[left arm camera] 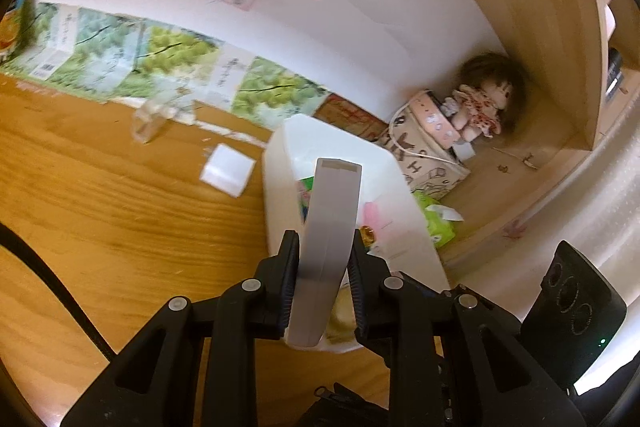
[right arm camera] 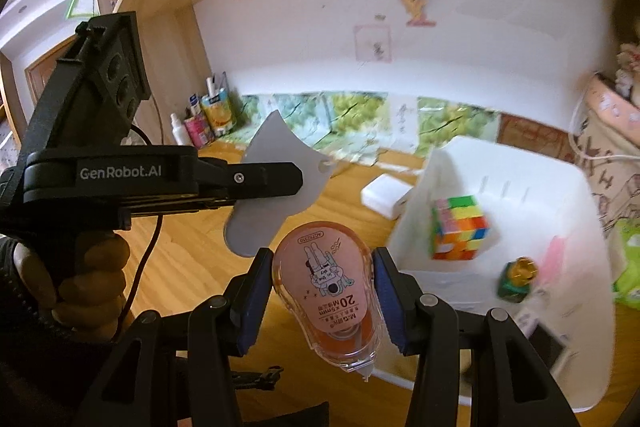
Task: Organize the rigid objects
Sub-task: 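Carry the white piece with left gripper while right gripper carries the tape roller over the bin, then open left gripper dropping the white piece while right gripper releases the tape roller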
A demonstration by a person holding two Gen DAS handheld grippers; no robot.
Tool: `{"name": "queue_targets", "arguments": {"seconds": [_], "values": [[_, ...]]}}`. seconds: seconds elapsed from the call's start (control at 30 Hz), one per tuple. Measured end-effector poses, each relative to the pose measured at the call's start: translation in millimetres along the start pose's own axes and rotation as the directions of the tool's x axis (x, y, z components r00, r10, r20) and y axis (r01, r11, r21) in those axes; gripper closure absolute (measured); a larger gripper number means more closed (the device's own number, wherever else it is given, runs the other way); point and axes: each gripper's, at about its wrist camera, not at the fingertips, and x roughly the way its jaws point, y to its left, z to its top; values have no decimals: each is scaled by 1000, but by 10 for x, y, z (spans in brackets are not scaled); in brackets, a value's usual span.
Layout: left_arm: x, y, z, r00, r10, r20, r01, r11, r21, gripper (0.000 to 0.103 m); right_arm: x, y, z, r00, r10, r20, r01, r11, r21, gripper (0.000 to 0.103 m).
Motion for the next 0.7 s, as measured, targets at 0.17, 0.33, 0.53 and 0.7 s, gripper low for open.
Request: {"name": "queue_targets", "arguments": {"seconds": [0.17, 0.33, 0.53, 0.7], "values": [[183, -230, 0, 1000, -26, -5, 26, 999, 40, 77, -189, -233, -29, 999, -44, 26, 44, 999, -2, 53], [363, -422, -15, 998, -52, -20, 53, 996, 77, 77, -324, -455, -60, 993, -112, 45, 111, 994, 17, 53], [602, -592, -43, 996, -63, -69, 71, 991, 117, 77, -360, -712, -81, 980, -198, 14, 197, 979, 55, 53], [740, -696, -23, 995, -69, -73, 80, 984, 157, 77, -338, -829, -97, 969, -245, -16, 245, 968, 43, 52]]}}
